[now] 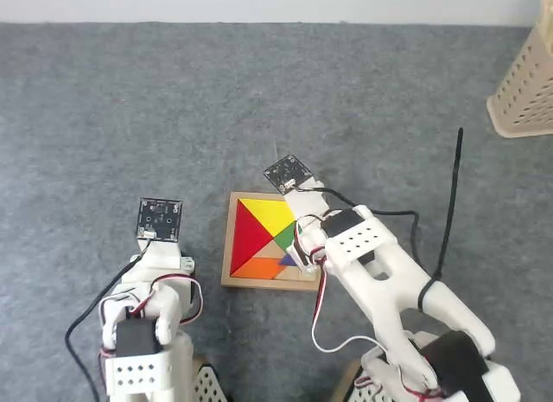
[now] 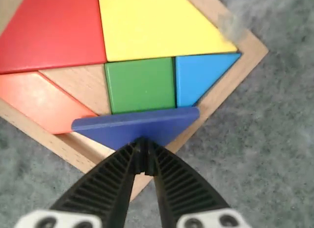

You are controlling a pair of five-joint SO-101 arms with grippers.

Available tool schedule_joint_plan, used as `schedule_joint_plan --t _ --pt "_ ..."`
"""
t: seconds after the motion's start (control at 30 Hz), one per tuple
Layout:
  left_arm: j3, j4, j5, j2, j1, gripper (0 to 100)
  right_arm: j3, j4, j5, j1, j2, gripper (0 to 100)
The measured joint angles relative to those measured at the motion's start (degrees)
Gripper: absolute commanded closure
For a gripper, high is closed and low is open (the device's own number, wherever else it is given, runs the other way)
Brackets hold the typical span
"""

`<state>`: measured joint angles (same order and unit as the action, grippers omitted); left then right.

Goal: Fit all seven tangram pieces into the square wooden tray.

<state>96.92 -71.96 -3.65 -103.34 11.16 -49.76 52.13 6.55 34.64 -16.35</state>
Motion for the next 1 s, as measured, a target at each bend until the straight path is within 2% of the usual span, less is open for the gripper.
schedule_joint_plan --t 0.23,0.53,1.0 --pt "0.0 0.0 0.0 0.0 0.0 99 0.0 0.6 0.0 0.8 -1.2 99.1" --pt "0.0 0.0 0.0 0.0 0.0 99 0.0 1.5 0.0 1.0 -15.5 99.1" --pt "0.0 0.0 0.0 0.0 0.0 99 -0.1 -1.7 0.0 2.0 -1.7 99.1"
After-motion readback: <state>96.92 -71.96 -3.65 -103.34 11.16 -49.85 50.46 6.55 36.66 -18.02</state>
